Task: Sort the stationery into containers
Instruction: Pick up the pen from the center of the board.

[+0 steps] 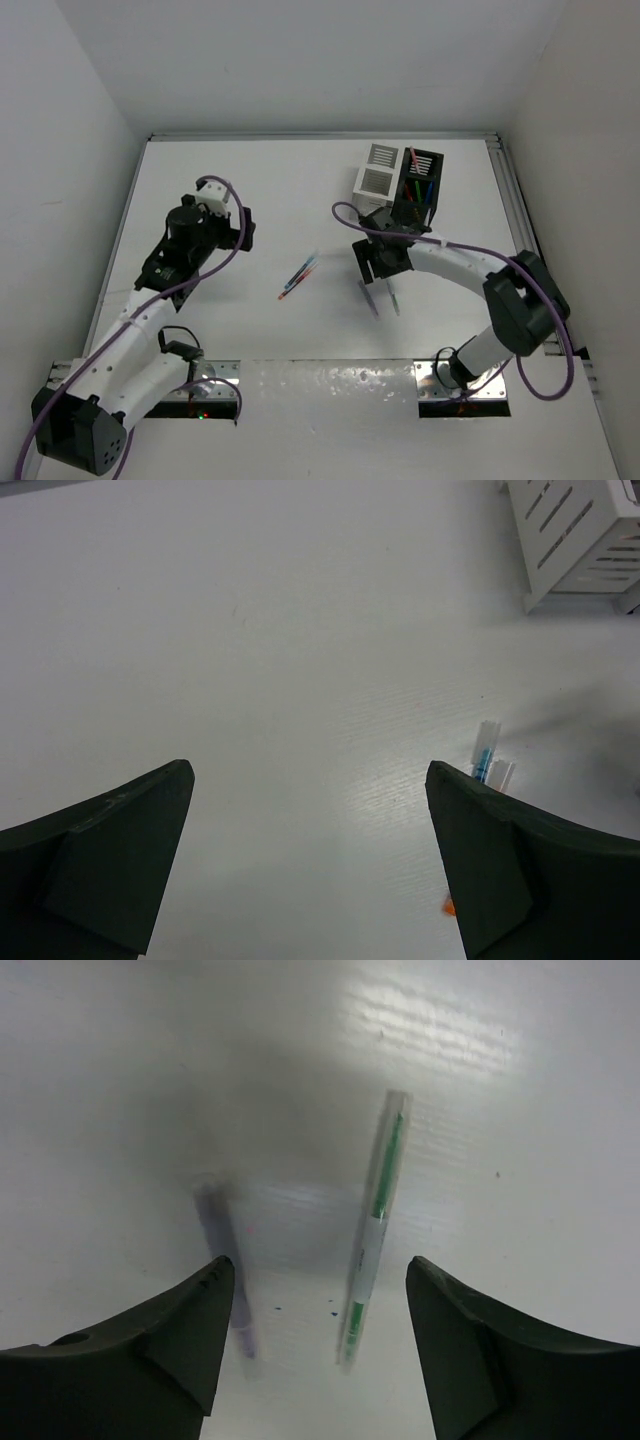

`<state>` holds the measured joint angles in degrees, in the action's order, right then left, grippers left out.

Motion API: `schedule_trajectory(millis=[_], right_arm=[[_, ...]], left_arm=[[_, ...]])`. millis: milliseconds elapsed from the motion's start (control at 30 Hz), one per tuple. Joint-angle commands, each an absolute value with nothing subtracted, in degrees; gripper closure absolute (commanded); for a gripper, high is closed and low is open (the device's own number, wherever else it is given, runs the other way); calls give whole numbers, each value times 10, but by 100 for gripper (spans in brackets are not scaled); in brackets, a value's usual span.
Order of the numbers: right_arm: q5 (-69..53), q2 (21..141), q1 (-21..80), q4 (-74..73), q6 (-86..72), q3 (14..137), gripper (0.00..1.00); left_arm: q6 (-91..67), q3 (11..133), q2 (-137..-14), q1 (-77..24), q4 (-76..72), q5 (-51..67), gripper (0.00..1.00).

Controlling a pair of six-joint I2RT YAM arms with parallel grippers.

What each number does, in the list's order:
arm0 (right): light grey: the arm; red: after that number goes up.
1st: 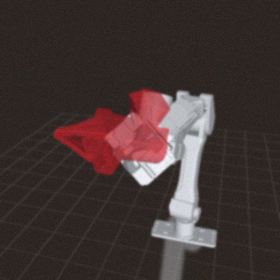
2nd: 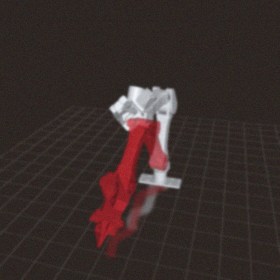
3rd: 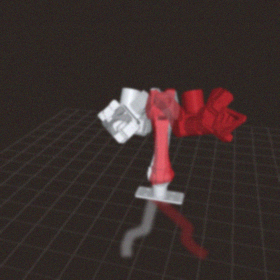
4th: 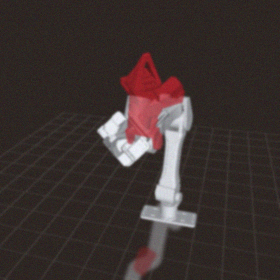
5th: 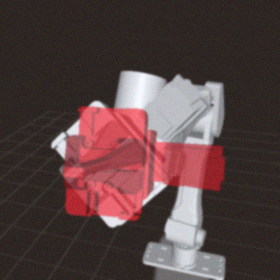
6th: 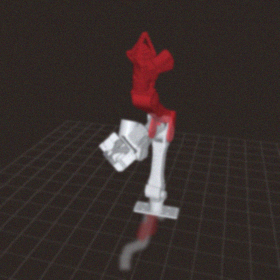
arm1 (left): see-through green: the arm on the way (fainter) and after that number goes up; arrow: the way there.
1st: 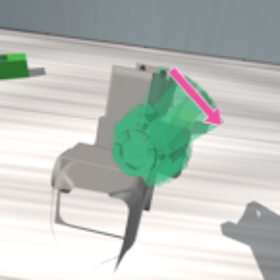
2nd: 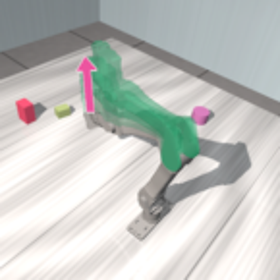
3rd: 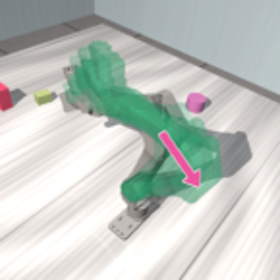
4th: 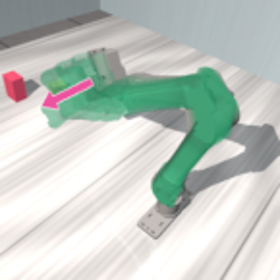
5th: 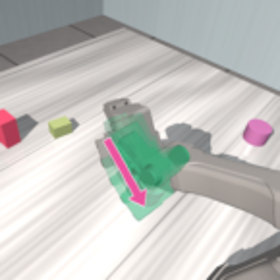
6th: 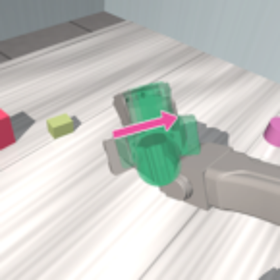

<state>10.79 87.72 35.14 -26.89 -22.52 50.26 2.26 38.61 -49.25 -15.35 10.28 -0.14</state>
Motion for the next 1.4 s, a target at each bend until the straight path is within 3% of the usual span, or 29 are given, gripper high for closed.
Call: schedule_trajectory(millis=[0,467,600,633,833,1133,1233,1367], right_arm=[[127,896,347,-314,-279,524,32],[114,962,294,-267,-273,474,47],[105,981,289,-259,-251,472,68],[103,983,290,-258,-244,468,78],[124,945,296,-262,-206,461,100],[147,857,331,-314,-95,600,100],[110,802,325,-269,-86,639,100],[84,768,288,-99,-83,659,100]], left_arm=[[10,378,-462,-147,104,-17,1],[-31,344,-408,-135,114,-23,1],[-28,339,-404,-134,109,-30,1],[-28,338,-403,-132,108,-30,1],[-26,333,-405,-124,105,-35,1],[-16,337,-414,-114,98,-42,0],[-11,338,-417,-108,96,-47,1],[-11,339,-422,-97,94,-46,0]])
